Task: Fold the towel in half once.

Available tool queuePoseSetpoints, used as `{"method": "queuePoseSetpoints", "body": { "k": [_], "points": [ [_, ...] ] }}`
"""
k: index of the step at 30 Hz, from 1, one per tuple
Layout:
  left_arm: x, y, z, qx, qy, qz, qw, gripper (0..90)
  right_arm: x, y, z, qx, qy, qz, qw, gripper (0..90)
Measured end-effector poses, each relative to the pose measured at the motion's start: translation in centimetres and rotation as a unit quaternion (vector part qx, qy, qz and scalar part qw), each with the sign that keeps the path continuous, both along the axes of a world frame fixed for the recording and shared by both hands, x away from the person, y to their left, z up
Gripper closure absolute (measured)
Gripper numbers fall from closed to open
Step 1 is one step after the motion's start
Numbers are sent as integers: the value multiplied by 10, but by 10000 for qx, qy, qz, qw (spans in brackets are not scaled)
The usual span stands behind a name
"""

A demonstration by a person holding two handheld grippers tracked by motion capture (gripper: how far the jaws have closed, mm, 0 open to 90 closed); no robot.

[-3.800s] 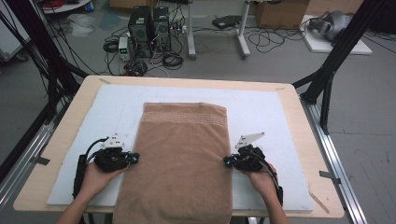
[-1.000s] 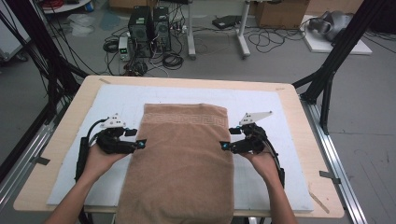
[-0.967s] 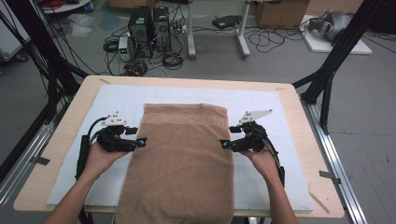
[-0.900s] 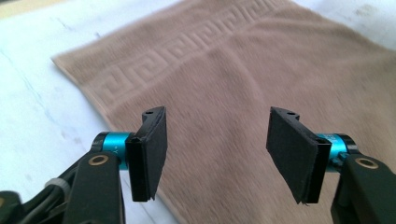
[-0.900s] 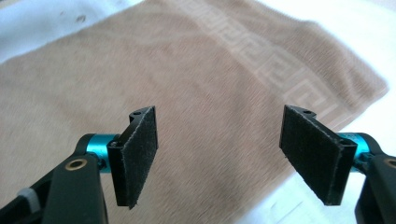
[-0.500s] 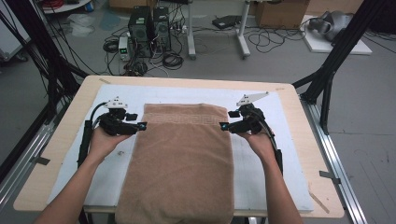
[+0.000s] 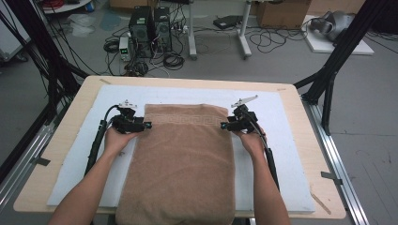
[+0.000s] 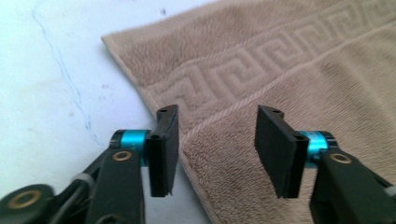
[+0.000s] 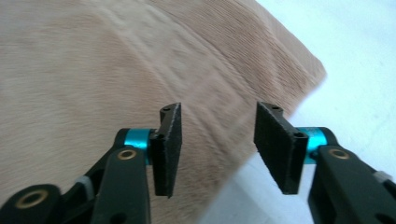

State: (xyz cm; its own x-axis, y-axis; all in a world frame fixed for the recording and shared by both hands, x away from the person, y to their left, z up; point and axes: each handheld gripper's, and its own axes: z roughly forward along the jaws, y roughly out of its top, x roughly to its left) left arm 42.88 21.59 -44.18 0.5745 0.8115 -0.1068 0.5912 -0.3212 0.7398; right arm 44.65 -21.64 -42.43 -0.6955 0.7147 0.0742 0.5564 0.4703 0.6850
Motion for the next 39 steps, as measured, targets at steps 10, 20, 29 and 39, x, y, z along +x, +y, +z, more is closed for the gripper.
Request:
{"method": "queuePoseSetpoints", "body": {
  "k": [10,20,29,39],
  "points": [
    [1,1,1,239,-146,187,9994,819,2,3,-10,-216,172,-196,9994,794],
    [-4,7,11,123,-210,36,9997,865,-2,0,2,-57,97,37,9999,828],
    [-26,18,38,-130,-484,-152,9986,866,-22,-4,33,301,-179,318,9989,829],
    [-95,24,55,101,-941,-687,9931,865,-86,-14,62,538,-279,890,9942,827]
  ]
}}
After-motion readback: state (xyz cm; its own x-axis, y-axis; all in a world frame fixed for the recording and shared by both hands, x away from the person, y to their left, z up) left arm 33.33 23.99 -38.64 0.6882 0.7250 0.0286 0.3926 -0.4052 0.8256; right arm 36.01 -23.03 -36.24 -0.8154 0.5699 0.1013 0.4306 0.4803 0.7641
